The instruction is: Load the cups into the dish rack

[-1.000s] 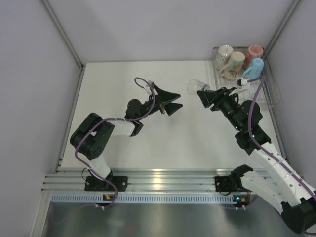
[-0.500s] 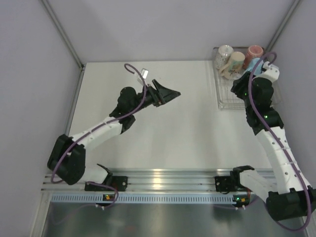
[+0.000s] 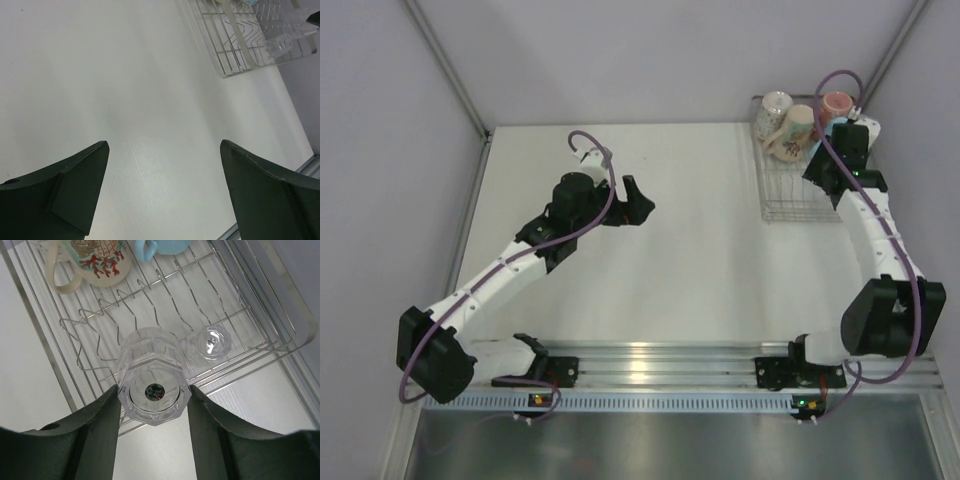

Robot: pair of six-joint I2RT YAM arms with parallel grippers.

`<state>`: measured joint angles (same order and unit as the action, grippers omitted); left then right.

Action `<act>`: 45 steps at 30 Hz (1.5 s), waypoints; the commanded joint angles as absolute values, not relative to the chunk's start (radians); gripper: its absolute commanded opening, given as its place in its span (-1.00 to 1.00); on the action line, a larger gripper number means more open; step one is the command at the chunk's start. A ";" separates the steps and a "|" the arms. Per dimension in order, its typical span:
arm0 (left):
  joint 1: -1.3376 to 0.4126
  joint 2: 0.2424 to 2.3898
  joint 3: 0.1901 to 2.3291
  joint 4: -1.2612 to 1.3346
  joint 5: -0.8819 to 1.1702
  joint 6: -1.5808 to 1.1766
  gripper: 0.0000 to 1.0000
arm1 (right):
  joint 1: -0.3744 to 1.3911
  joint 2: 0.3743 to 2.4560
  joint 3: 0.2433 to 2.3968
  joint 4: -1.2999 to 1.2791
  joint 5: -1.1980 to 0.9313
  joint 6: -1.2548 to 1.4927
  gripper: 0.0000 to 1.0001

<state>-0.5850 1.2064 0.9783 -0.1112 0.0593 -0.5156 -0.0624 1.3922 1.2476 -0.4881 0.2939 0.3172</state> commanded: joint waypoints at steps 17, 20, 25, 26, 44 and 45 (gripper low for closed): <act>-0.589 1.190 0.974 -0.143 0.044 -0.453 0.97 | -0.087 1.686 1.442 -0.637 0.229 0.204 -1.00; -0.589 1.200 0.974 -0.143 0.048 -0.456 0.97 | -0.089 1.706 1.443 -0.640 0.212 0.196 -1.00; -0.588 1.212 0.976 -0.141 0.058 -0.460 0.97 | -0.090 1.747 1.462 -0.643 0.210 0.195 -0.90; -0.588 1.210 0.977 -0.141 0.060 -0.462 0.97 | -0.091 1.753 1.463 -0.641 0.210 0.195 -0.83; -0.588 1.187 0.999 -0.141 0.072 -0.466 0.97 | -0.098 1.764 1.494 -0.649 0.225 0.201 0.39; -0.588 1.186 0.999 -0.141 0.071 -0.466 0.97 | -0.098 1.753 1.499 -0.655 0.227 0.199 0.42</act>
